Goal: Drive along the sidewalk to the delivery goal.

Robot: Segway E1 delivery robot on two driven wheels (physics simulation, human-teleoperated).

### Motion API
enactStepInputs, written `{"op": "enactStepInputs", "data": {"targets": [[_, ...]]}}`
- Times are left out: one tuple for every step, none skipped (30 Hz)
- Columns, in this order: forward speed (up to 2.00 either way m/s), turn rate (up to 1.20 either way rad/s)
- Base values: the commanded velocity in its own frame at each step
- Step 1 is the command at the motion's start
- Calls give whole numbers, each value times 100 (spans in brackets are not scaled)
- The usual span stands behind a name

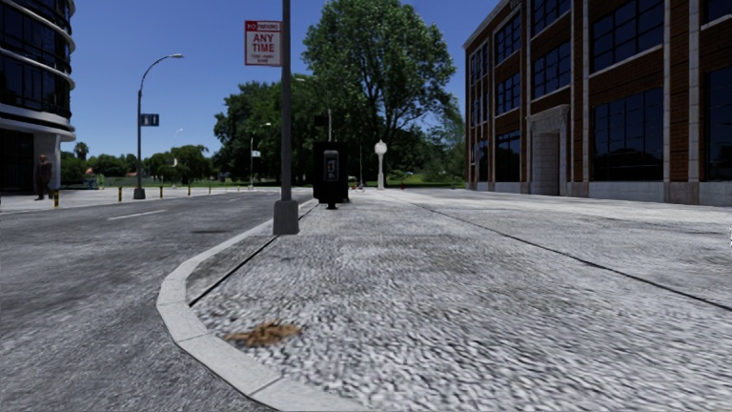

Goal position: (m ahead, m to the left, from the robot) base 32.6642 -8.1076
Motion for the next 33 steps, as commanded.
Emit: {"op": "enactStepInputs", "data": {"targets": [[168, -33], [167, -34], [167, -34], [166, -34], [166, -34], [165, -34], [164, -34], [163, -34], [163, -34], [162, -34], [162, -34], [162, -34], [162, -34], [162, -34], [162, -34], [162, -34], [162, -34], [162, -34], [162, -34], [162, -31], [162, -20], [162, -9], [162, 0], [162, 0], [162, 0], [162, 0], [162, 0], [162, 0], [162, 0], [162, 0], [162, 0], [162, 0], [162, 0]]}}
